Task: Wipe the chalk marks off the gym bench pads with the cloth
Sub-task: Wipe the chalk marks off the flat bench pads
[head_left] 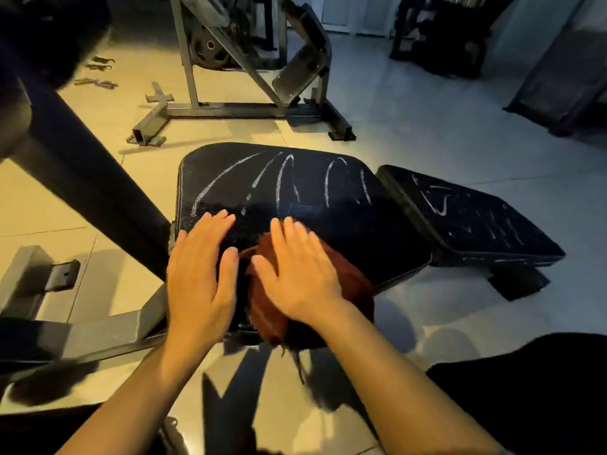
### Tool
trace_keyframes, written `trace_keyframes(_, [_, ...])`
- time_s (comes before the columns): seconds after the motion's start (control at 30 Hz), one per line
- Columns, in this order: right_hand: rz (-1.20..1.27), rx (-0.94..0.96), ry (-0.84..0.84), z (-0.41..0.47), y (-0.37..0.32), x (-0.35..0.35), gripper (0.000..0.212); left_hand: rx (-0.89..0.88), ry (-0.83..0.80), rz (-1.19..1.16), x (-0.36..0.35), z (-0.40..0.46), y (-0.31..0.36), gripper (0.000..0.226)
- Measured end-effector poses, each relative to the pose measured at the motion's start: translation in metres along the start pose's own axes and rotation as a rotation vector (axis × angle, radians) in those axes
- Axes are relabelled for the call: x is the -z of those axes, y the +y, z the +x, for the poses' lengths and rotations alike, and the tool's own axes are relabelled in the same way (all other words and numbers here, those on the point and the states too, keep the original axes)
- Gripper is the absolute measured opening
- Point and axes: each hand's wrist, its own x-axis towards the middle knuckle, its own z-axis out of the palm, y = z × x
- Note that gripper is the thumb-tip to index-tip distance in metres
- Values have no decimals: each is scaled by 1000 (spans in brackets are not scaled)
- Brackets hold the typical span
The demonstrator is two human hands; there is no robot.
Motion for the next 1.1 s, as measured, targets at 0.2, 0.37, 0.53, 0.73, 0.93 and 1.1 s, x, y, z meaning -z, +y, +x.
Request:
trace_keyframes(0.2, [138, 140, 23, -17, -7, 0, 77, 32, 19, -16, 6, -3, -4, 44])
trace_keyframes(0.37, [121, 8, 64, -53, 28, -5, 92, 23, -32, 94, -2, -5, -4, 47])
trace_keyframes(0.53, [46, -194, 35, -18, 89, 6, 78, 35, -8, 86, -3, -6, -4, 46])
trace_keyframes(0.73, [56, -527, -4, 36, 180, 29, 79, 42, 51, 45, -7, -7, -3, 43])
trace_keyframes(0.93, [-25, -473, 34, 39, 133, 18, 81, 37, 153, -2, -13, -9, -4, 45])
trace_keyframes(1.1, [-34, -78, -1, 35, 0, -2, 84, 118, 182, -197, -10, -8, -3, 47])
